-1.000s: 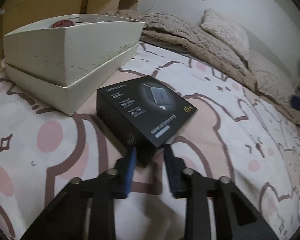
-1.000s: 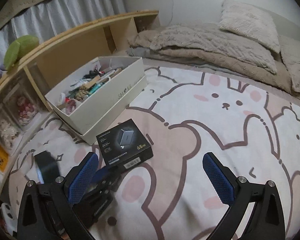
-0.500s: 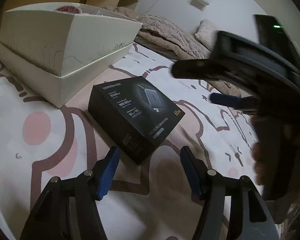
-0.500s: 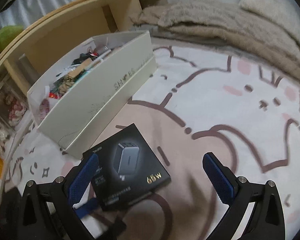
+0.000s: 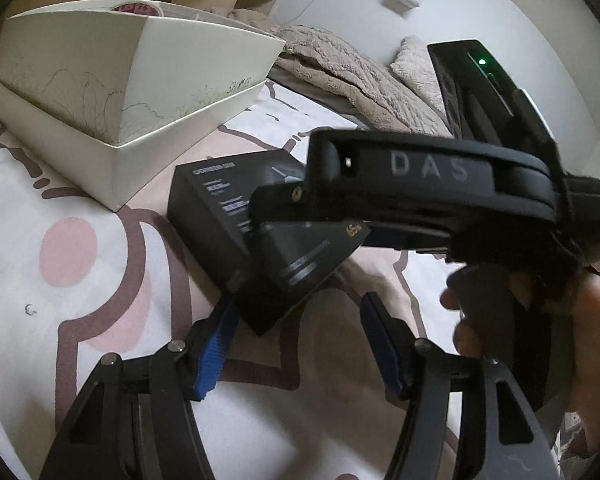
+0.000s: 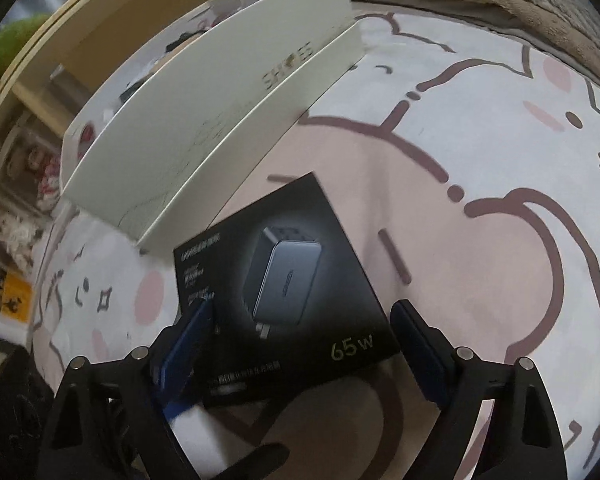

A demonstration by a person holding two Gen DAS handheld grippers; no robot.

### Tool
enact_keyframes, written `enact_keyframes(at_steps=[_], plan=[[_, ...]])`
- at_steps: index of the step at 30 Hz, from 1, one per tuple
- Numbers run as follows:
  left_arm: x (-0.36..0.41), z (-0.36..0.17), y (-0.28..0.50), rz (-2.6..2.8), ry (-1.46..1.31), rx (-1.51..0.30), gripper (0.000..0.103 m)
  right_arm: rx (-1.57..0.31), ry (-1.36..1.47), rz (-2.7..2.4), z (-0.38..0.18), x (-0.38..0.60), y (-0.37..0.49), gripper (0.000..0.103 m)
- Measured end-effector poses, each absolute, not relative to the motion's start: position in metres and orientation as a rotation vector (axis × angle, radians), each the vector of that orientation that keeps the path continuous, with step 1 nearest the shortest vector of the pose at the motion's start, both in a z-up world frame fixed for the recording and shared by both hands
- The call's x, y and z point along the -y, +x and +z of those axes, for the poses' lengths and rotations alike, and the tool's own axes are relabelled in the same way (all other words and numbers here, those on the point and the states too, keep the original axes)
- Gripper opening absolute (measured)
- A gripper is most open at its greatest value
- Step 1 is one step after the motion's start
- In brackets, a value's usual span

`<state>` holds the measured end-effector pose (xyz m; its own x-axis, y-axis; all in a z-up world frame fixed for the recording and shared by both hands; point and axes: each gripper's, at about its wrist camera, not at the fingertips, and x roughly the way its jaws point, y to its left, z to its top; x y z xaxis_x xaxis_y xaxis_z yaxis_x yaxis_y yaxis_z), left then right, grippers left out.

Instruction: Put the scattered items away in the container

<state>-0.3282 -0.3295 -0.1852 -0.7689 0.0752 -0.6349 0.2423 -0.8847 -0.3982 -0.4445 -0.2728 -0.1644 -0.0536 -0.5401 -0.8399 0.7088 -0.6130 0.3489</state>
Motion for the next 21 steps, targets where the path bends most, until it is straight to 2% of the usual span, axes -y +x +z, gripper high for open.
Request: enact_keyframes(at_steps=[9, 21], plan=[[0.334, -0.186, -0.331, -2.761, 1.011, -0.703, 0.063, -0.255, 1.374, -1.791, -0.164, 0.268, -0.429, 0.090], [0.284, -0.174, -0.333, -2.885, 1.065, -0.467, 0.063, -0.248, 1.439, -1.886, -0.155, 0.209, -0.427, 0.090]])
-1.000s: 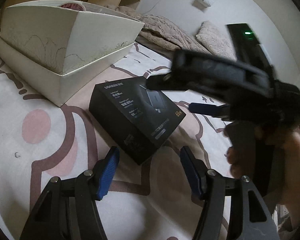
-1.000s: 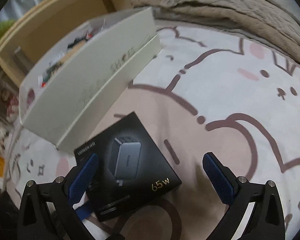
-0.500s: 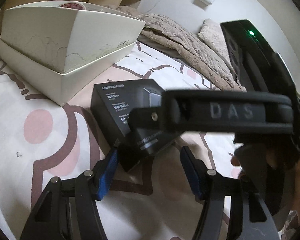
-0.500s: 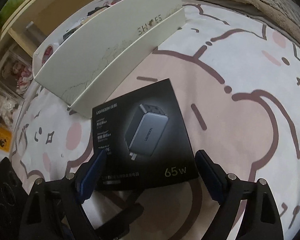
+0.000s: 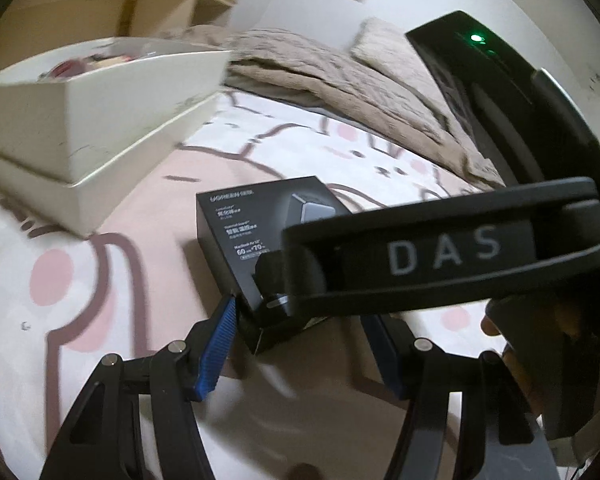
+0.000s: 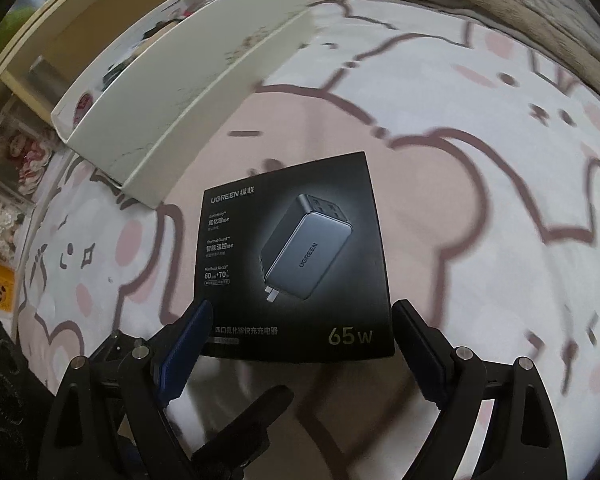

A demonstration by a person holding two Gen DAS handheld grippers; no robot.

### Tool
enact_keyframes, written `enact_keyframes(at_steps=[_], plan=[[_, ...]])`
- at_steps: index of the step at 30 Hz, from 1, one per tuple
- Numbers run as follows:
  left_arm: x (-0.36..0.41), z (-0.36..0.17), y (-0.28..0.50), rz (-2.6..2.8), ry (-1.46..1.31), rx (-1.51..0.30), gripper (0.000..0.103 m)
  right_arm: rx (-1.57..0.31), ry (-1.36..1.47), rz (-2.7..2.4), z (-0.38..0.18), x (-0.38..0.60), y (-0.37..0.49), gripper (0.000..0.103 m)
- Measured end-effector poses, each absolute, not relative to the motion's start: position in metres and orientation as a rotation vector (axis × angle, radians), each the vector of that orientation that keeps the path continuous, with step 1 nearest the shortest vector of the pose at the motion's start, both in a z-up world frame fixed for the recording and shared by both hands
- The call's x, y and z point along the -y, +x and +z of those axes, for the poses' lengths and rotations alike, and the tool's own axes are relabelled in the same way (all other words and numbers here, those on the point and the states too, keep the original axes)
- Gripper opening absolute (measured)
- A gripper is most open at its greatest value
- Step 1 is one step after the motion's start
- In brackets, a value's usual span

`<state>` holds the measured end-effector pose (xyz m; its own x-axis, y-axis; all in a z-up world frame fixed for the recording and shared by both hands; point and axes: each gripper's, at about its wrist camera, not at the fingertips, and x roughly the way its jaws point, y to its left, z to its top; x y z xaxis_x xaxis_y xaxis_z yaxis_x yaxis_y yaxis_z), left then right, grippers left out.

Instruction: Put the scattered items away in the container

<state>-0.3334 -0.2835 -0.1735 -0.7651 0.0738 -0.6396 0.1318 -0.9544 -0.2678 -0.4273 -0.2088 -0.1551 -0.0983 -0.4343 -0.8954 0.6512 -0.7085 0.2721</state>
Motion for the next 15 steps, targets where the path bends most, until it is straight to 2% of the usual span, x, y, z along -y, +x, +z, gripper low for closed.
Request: enact_keyframes(at_steps=[9, 15], plan=[[0.225, -0.163, -0.316, -3.009, 1.142, -0.440, 0.063, -0.186, 1.505, -1.926, -0.154, 0.131, -0.414, 0.090], [0.189, -0.161, -0.301, -3.058, 1.196, -0.364, 0.063, -0.217, 1.491, -1.950, -0.150, 0.092, -0.389, 0.090]])
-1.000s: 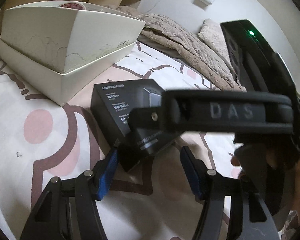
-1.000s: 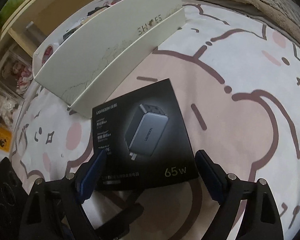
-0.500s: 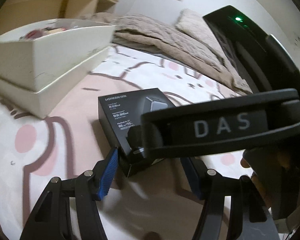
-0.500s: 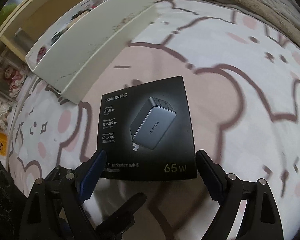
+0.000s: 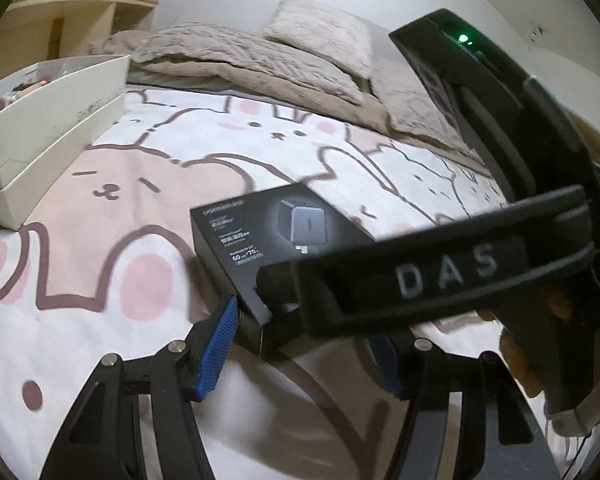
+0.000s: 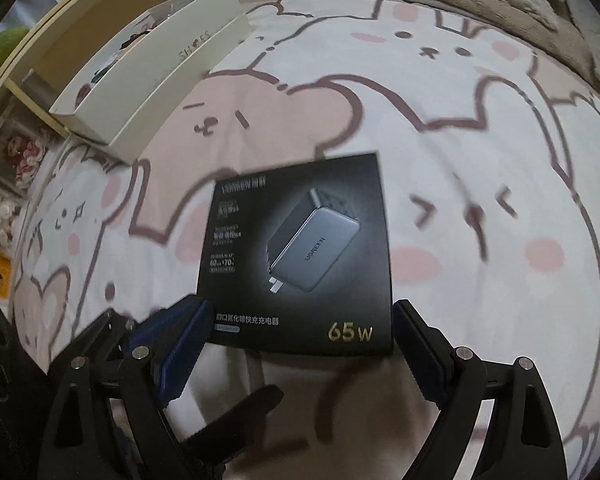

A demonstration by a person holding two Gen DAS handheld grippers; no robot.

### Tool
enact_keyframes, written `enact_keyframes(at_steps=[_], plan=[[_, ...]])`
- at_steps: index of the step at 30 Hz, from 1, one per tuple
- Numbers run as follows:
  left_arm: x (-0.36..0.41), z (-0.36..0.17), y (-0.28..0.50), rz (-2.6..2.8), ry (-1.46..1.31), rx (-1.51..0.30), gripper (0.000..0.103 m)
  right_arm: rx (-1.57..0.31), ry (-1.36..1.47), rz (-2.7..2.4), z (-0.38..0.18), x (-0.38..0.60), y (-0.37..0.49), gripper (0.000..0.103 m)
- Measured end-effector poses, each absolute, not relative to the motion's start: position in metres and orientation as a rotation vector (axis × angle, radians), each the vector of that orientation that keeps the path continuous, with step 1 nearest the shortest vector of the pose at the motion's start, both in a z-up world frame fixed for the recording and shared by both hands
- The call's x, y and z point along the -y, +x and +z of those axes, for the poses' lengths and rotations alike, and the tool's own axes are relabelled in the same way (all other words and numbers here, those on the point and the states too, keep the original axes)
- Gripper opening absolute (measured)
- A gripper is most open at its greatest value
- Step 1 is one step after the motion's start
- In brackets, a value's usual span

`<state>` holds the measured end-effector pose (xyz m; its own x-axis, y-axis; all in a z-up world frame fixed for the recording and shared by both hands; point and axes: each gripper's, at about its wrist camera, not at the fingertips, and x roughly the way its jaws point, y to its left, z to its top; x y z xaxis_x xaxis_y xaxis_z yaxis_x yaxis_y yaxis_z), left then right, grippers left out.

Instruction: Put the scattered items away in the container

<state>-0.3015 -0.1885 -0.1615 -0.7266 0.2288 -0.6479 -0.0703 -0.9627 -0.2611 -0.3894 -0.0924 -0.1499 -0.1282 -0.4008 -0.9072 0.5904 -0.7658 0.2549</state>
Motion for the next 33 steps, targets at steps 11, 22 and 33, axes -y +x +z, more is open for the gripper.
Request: enact_keyframes(at_steps=[11, 22, 33], plan=[[0.137, -0.149, -0.273, 2.701, -1.029, 0.204, 0.063, -0.124, 1.540, -1.957, -0.158, 0.035, -0.359, 0.090], [0.120, -0.140, -0.235, 2.654, -0.973, 0.213, 0.063, -0.016, 1.514, -1.958, -0.152, -0.002, -0.325, 0.090], [0.087, -0.133, -0.180, 2.585, -0.920, 0.184, 0.064, 0.054, 1.490, -1.955, -0.149, -0.050, -0.276, 0.091]])
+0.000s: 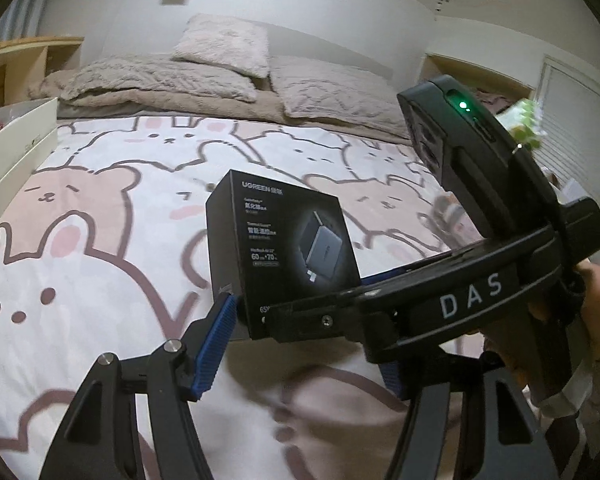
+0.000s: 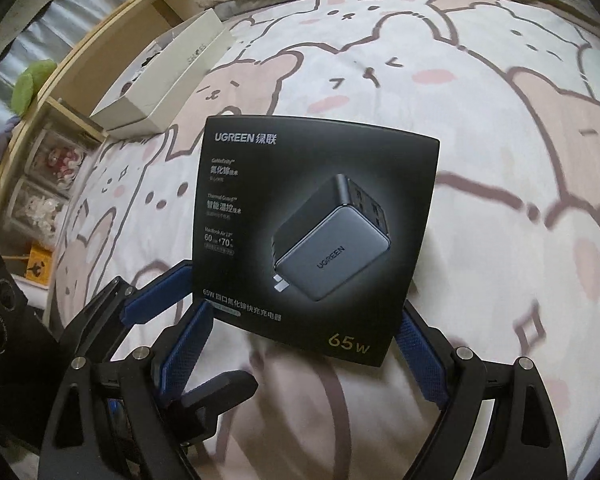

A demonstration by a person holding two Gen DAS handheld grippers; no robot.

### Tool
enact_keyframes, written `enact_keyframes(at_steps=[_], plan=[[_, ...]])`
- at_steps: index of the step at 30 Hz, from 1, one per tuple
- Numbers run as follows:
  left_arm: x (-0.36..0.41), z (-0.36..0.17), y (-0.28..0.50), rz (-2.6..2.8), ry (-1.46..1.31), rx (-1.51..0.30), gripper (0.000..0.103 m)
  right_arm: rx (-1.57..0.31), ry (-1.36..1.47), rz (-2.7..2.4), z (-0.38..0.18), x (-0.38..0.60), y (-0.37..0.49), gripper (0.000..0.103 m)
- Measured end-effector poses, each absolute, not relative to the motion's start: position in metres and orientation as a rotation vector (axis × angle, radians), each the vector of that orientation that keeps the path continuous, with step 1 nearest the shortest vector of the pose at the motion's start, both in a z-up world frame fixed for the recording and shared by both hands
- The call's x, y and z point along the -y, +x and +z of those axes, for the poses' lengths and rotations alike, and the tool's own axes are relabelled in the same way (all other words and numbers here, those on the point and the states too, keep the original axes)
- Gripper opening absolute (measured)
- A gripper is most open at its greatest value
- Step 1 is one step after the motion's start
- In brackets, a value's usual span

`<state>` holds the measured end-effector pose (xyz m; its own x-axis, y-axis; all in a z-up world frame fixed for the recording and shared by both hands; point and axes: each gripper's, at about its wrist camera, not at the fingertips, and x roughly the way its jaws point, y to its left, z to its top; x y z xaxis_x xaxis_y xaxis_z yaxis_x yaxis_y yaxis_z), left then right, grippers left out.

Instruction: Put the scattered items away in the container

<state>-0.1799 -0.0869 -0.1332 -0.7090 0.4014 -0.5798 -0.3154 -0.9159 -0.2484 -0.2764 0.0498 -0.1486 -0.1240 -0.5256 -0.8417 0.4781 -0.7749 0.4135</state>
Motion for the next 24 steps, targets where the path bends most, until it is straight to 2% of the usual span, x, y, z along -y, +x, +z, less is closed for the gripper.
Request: enact_keyframes(at_steps=[10, 16, 24], plan=[[0.047, -0.133, -0.134, 2.458, -0.903, 0.209, 0.069, 0.098, 1.495, -1.985, -0.148, -0.106, -0.229, 0.092], [0.023, -0.144, -0.107, 2.351, -0.953, 0.257, 0.069, -0.004, 1.478, -2.056, -0.150, -0.133, -0.192, 0.095], [-0.001, -0.147, -0.082, 2.257, -0.979, 0.248, 0.071, 0.157, 1.480, -2.025, -0.160, -0.175, -0.171, 0.095]])
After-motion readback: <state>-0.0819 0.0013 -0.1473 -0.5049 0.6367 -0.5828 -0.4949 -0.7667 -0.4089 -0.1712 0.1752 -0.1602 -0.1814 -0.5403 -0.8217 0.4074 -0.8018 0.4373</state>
